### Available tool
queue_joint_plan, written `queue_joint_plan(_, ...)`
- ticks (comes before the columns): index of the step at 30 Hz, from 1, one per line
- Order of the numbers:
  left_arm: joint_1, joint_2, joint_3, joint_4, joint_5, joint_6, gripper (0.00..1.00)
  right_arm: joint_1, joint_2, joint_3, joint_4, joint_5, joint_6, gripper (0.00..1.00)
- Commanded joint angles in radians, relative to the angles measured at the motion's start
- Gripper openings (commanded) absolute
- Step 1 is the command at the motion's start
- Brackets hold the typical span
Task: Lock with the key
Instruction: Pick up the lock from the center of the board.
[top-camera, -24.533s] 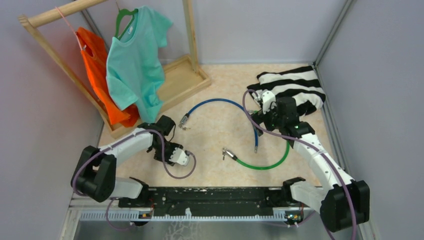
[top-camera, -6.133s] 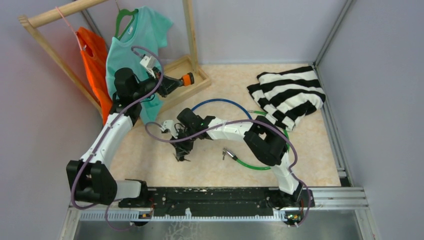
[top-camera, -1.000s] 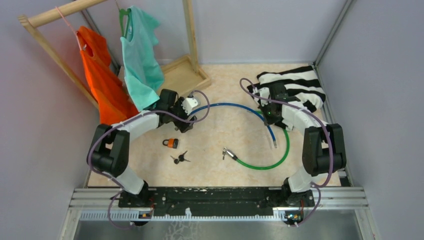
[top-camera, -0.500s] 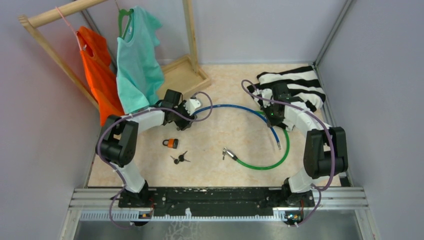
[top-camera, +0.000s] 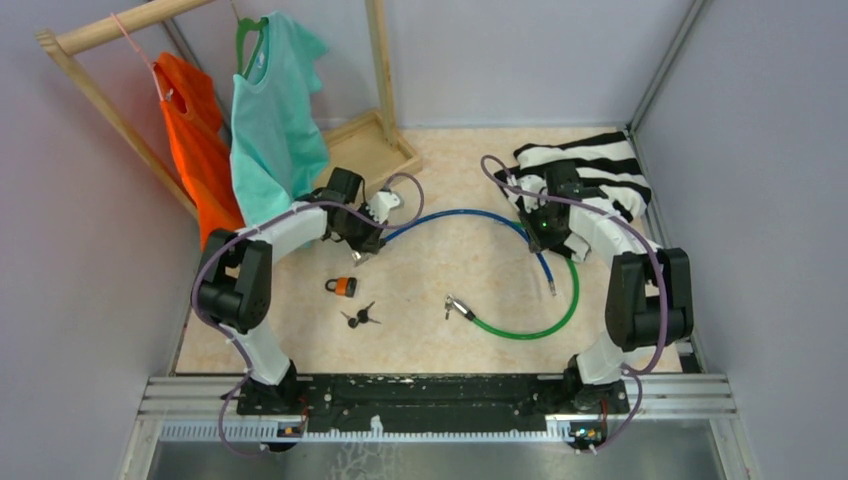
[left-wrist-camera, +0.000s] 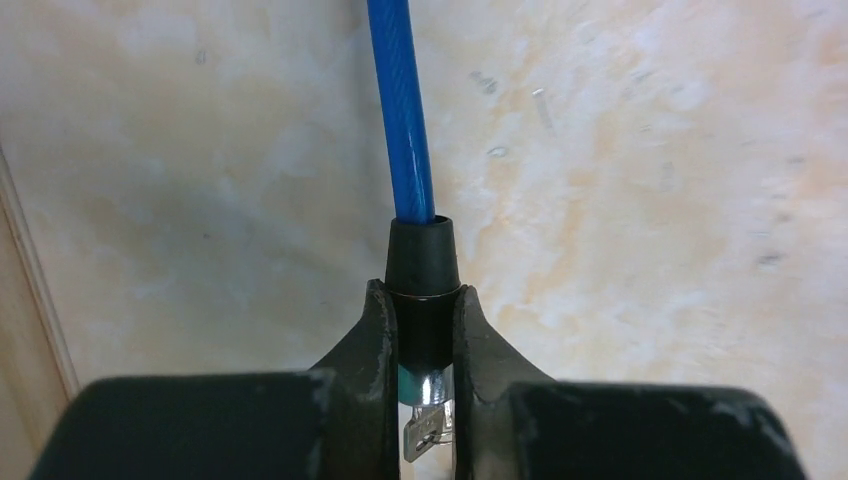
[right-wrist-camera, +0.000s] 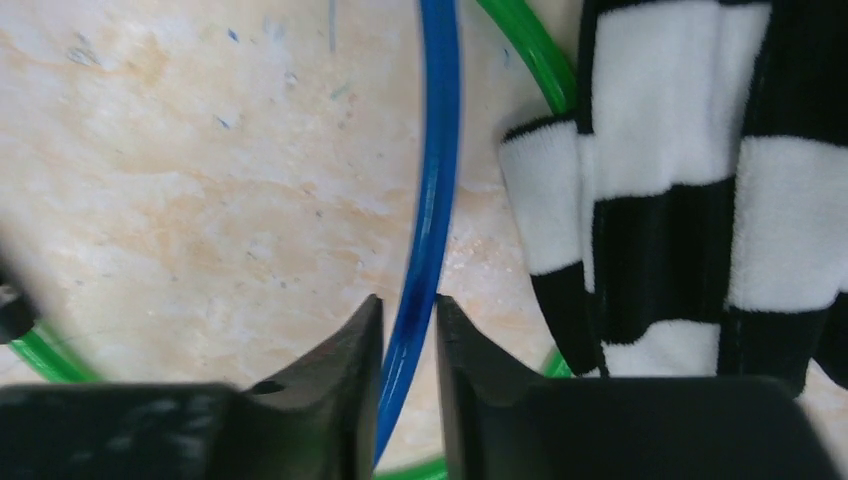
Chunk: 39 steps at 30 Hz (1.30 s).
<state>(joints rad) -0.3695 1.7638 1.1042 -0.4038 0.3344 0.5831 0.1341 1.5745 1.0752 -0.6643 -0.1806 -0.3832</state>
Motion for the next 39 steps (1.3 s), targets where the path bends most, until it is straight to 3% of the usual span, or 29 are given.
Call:
queue_joint_plan(1, -0.003, -0.022, 0.165, -0.242, 0.226, -0.087, 0.0, 0.012, 0.023, 0.13, 0.007, -0.173, -0.058, 0.32)
queue_joint_plan(4, -0.002, -0.012, 0.259, -0.379, 0.33, -0.111, 0.0, 0.064, 0.039, 0.193, -0.008, -0.247, -0.098, 0.53)
queue_joint_plan(7, -0.002, 0.004, 0.338, -0.507, 0.415, -0.11, 0.0, 0.137, 0.045, 0.226, 0.001, -0.304, -0.149, 0.63)
queue_joint_plan(13, -0.002, 0.047, 0.427, -0.679, 0.528, -0.089, 0.0, 0.267, 0.05, 0.237, 0.073, -0.434, -0.244, 0.72)
queue_joint_plan(21, -0.002, 0.086, 0.493, -0.787, 0.711, -0.075, 0.0, 0.35, 0.019, 0.141, 0.244, -0.566, -0.298, 0.74)
queue_joint_plan(29, -0.005, 0.113, 0.526, -0.859, 0.829, -0.062, 0.0, 0.443, -0.035, 0.0, 0.425, -0.526, -0.282, 0.72)
queue_joint_plan(35, -0.003, 0.122, 0.533, -0.85, 0.822, -0.077, 0.0, 0.46, -0.044, 0.002, 0.436, -0.561, -0.249, 0.45)
queue_joint_plan(39, -0.003, 0.133, 0.542, -0.843, 0.818, -0.093, 0.0, 0.465, -0.052, 0.019, 0.425, -0.568, -0.234, 0.33)
